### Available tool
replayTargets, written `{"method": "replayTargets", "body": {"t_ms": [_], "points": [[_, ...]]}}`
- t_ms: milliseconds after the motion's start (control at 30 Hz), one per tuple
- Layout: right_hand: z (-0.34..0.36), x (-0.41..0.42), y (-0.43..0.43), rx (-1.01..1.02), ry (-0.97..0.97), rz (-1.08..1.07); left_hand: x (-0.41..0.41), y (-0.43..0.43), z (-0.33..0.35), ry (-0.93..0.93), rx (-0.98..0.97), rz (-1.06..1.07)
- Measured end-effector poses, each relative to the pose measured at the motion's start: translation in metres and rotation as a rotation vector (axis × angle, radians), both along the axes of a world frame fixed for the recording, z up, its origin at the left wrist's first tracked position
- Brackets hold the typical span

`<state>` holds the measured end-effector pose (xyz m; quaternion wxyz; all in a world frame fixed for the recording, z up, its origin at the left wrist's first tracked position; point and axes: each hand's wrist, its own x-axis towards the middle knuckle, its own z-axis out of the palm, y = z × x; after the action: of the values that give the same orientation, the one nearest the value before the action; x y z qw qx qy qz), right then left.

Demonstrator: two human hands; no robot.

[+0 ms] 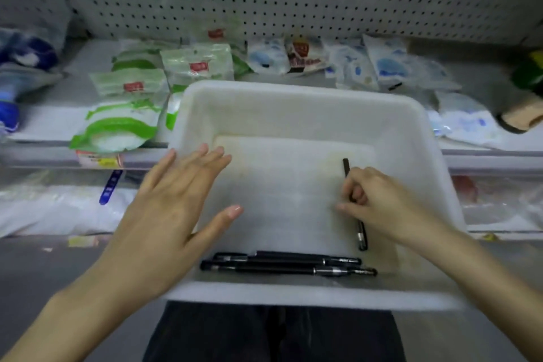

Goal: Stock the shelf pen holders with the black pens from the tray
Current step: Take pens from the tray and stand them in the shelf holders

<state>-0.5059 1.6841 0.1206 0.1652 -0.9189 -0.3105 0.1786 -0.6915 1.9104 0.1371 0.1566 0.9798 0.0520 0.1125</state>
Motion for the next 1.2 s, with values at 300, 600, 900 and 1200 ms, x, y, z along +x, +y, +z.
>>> {"method": "replayTargets", "body": {"t_ms": [300, 600, 900, 1200], "points": [[-0.005, 0.001, -0.006, -0.297, 0.013, -0.071, 0.003, -0.002, -0.002, 0.043, 0.015, 0.029], [-0.003, -0.001, -0.004, -0.132, 0.098, -0.095, 0.003, -0.002, -0.003, 0.06, 0.03, 0.036], [0.017, -0.005, 0.004, 0.551, 0.545, -0.207, 0.004, 0.003, 0.0, -0.051, -0.098, -0.012], [0.081, 0.007, -0.02, 0.832, 0.259, -0.16, 0.06, -0.013, 0.089, -0.488, -0.16, -0.116]]}}
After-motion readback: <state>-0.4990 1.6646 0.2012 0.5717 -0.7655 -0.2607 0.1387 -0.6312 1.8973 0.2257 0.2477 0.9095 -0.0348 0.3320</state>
